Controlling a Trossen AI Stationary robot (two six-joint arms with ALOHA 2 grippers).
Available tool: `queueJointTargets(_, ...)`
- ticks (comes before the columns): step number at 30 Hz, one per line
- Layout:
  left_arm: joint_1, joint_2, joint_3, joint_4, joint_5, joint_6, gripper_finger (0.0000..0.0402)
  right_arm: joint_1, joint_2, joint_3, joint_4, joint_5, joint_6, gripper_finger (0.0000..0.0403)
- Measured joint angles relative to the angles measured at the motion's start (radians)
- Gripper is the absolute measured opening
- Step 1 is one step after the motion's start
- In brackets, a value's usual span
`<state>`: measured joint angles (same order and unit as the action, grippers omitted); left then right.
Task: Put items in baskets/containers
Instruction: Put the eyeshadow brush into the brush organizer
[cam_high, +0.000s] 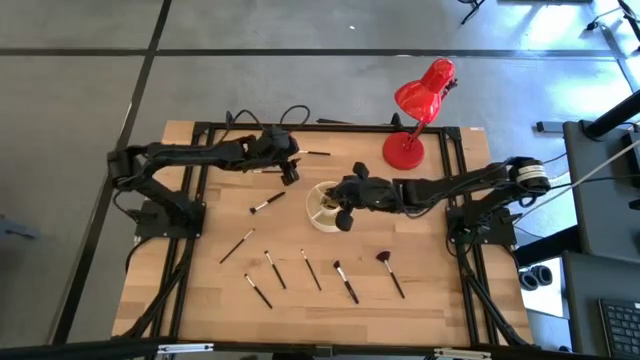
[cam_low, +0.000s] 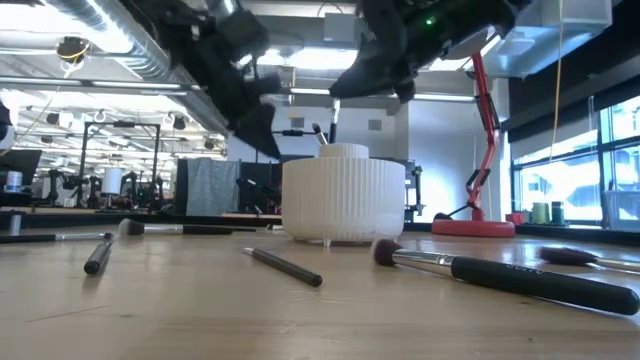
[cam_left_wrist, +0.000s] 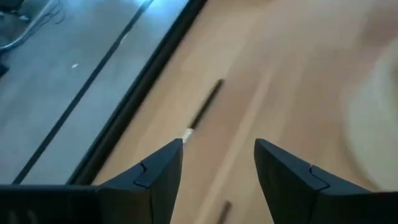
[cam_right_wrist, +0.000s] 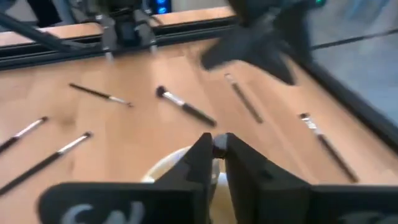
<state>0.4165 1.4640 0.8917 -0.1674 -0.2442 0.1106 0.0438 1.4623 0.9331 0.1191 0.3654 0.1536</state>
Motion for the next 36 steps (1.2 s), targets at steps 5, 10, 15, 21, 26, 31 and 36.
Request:
queueJointTargets(5,0.090,0.112,0.000,0.075,0.033,0.057,0.0185,-0.025,0.041,0.044,-0.089,-0.069,0.051,0.0089)
queueJointTargets(10,0.194,0.218,0.000,0.166,0.130,0.112,0.0187,-0.029,0.037,0.051,-0.093,-0.071,0.061,0.0096)
queueJointTargets(15,0.307,0.289,0.004,0.238,0.249,0.109,0.0184,-0.027,0.001,0.051,-0.106,-0.071,0.079,0.0098)
queueJointTargets(21,0.399,0.340,0.003,0.274,0.453,0.094,0.0183,-0.008,-0.018,0.051,-0.114,-0.071,0.076,0.0099)
queueJointTargets(26,0.415,0.390,0.004,0.343,0.567,0.109,0.0182,-0.008,-0.018,0.051,-0.118,-0.072,0.072,0.0099)
queueJointTargets(31,0.404,0.426,0.003,0.348,0.553,0.157,0.0182,-0.008,-0.018,0.051,-0.118,-0.072,0.067,0.0100)
queueJointTargets(36,0.404,0.416,0.005,0.343,0.552,0.104,0.0182,-0.008,-0.018,0.051,-0.126,-0.097,0.067,0.0100)
